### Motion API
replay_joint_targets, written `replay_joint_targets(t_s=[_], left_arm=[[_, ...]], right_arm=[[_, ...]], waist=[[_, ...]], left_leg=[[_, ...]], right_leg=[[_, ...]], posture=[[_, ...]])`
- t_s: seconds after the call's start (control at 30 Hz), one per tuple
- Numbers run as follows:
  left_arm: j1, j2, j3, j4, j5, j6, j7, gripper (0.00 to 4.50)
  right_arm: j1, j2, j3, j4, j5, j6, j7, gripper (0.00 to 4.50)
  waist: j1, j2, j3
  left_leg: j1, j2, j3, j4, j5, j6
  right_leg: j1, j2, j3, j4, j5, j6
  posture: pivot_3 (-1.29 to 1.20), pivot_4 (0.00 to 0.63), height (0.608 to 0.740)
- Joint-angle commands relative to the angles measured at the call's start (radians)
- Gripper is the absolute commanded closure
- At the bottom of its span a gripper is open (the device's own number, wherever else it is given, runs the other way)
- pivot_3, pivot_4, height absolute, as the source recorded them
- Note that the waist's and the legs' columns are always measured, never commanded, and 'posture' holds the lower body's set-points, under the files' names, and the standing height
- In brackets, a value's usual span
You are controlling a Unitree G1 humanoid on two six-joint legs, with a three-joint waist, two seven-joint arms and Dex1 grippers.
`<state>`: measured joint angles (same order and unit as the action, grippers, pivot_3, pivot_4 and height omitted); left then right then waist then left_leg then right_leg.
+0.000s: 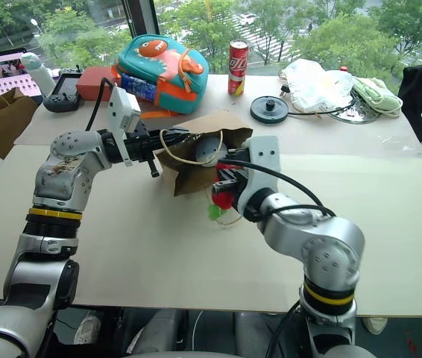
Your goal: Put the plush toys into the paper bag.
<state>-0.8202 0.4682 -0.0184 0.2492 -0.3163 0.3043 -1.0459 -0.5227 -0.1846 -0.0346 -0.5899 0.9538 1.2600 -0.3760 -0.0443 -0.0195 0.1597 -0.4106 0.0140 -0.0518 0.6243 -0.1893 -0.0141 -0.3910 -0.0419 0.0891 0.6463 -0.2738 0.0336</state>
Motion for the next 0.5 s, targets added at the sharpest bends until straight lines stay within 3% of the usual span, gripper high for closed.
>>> replay_joint_targets(t_s=[0.03, 0.3, 0.5], left_arm=[[-0.018, 0.004, 0.009, -0.036, -0.013, -0.011, 0.001, 4.50], [-0.011, -0.004, 0.003, -0.053, -0.015, -0.006, 0.003, 4.50], [-0.006, -0.005, 0.002, -0.063, -0.015, 0.000, 0.004, 4.50]], right_arm=[[-0.069, 0.007, 0.075, 0.127, -0.122, -0.127, 0.106, 4.17], [-0.252, 0.087, 0.148, 0.488, -0.326, -0.360, 0.308, 4.17], [-0.375, 0.185, 0.087, 0.684, -0.392, -0.463, 0.348, 4.17]], waist=[[-0.001, 0.000, 0.000], [-0.006, 0.000, 0.000], [-0.016, 0.000, 0.000]], left_leg=[[0.000, 0.000, 0.000, 0.000, 0.000, 0.000], [0.001, 0.000, 0.001, 0.000, 0.000, 0.000], [0.000, 0.001, -0.001, -0.001, 0.000, 0.000]], right_leg=[[0.000, 0.000, 0.000, 0.000, 0.000, 0.000], [-0.001, 0.000, 0.000, 0.001, 0.000, 0.000], [-0.003, 0.000, -0.001, 0.003, 0.001, -0.001]], posture=[[0.00, 0.150, 0.739], [0.00, 0.150, 0.739], [0.00, 0.150, 0.739]])
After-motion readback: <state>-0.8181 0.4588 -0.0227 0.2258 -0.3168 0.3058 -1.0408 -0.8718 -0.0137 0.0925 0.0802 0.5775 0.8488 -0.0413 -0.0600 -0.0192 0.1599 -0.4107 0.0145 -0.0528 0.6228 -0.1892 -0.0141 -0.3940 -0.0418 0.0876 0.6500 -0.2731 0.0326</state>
